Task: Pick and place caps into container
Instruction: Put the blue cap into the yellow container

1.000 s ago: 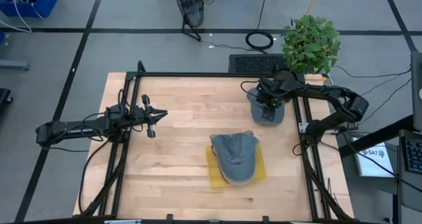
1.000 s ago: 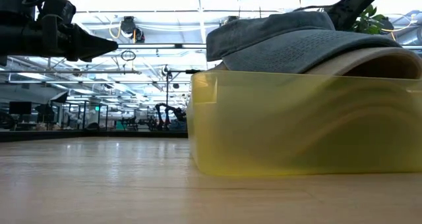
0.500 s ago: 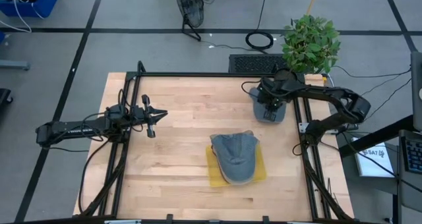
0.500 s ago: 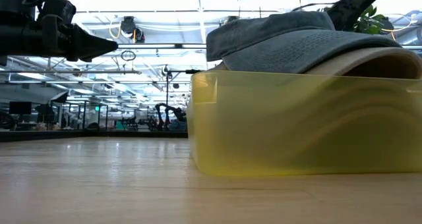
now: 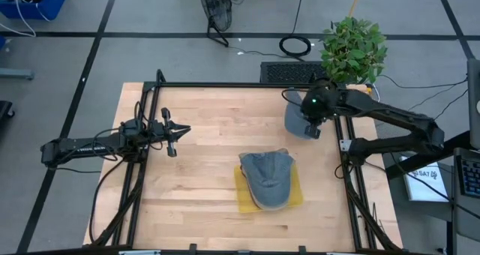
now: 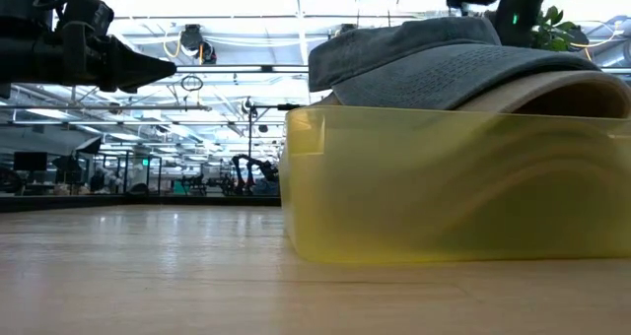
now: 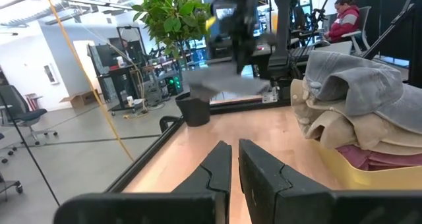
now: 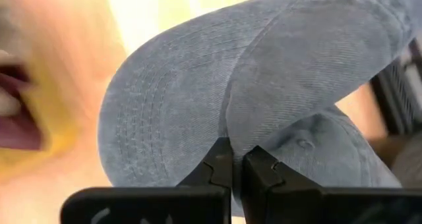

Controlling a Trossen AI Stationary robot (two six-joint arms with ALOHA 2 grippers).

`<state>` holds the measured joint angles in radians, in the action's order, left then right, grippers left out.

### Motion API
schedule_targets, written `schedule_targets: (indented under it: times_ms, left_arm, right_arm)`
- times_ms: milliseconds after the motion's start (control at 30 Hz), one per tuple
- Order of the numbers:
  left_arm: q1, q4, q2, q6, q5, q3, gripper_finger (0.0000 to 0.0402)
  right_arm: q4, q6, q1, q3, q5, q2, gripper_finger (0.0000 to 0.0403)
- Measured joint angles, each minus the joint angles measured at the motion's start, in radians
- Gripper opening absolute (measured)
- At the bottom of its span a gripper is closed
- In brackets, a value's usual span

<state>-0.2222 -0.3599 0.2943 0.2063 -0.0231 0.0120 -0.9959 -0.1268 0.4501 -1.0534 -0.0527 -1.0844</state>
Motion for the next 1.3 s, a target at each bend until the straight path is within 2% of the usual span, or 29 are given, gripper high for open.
schedule_targets:
  times_ms: [133, 300, 467, 800, 967, 1300]
  left_arm:
    - [0.000, 0.000, 0.000, -0.002, 0.000, 0.000, 0.0037]
    - [0.000, 0.000, 0.000, -0.002, 0.000, 0.000, 0.0037]
    - [0.000, 0.000, 0.000, -0.002, 0.000, 0.000, 0.0037]
    - [0.000, 0.000, 0.000, -0.004, 0.000, 0.000, 0.0037]
    - [0.000, 0.000, 0.000, -0.006, 0.000, 0.000, 0.0037]
    - [0.000, 0.000, 0.000, -0.006, 0.000, 0.000, 0.0037]
  right_arm:
    - [-0.005, 0.036, -0.068, -0.095, -0.003, 0.049, 0.0001]
    - [-0.028, 0.078, -0.153, -0.231, -0.073, 0.062, 0.0001]
    - [-0.030, 0.128, -0.259, -0.352, -0.024, 0.021, 0.0001]
    - [-0.114, 0.289, -0.523, -0.512, -0.024, -0.214, 0.0000]
    - [-0.229, 0.306, -0.647, -0.654, -0.024, -0.362, 0.0000]
    - [-0.494, 0.416, -0.775, -0.928, -0.051, -0.652, 0.0000]
